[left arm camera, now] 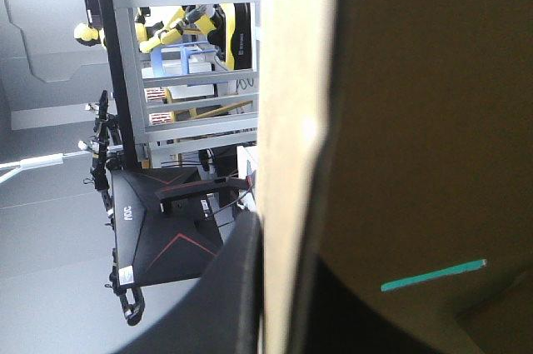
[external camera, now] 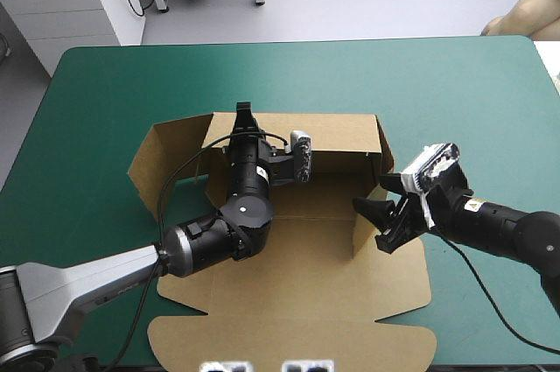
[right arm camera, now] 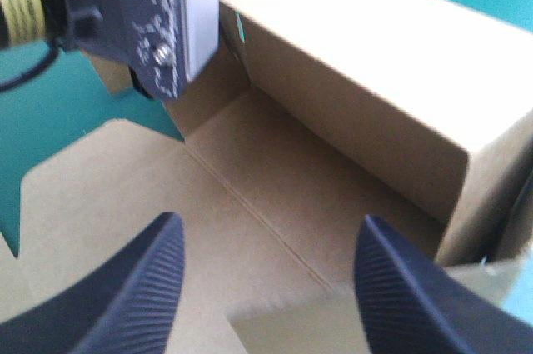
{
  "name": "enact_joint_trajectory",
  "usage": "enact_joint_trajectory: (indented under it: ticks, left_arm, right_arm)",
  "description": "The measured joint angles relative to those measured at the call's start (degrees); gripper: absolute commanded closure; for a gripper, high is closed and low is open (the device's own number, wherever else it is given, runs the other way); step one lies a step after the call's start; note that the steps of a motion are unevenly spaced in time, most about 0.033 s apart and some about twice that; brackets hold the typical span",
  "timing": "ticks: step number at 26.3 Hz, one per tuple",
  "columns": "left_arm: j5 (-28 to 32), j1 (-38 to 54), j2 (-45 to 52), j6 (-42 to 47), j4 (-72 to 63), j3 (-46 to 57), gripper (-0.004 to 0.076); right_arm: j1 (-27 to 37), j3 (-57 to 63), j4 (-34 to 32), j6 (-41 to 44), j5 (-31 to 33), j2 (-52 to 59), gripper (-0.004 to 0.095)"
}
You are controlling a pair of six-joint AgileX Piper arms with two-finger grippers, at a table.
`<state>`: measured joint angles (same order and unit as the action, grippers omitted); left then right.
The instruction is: Fold the box
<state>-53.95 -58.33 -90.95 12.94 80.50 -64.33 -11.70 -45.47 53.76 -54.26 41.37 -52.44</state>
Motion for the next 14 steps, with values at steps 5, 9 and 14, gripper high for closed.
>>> enact_joint_trajectory:
  ticks: [5,9,14]
  left_arm:
    - [0.11,0.0,0.0,0.0,0.0,0.0,0.0732]
    - [0.17,0.0,0.0,0.0,0.0,0.0,0.0732]
    - [0.17,0.0,0.0,0.0,0.0,0.0,0.0732]
  right_arm:
    - [0.0,-4.17,1.93,3.23,-3.5,0.73,0.0928]
    - [0.0,-5.97,1.71,9.65,-12.16,0.63,0.0926]
    - [0.0,-10.66,-4.35,20.65,-16.81,-2.35,0.0926]
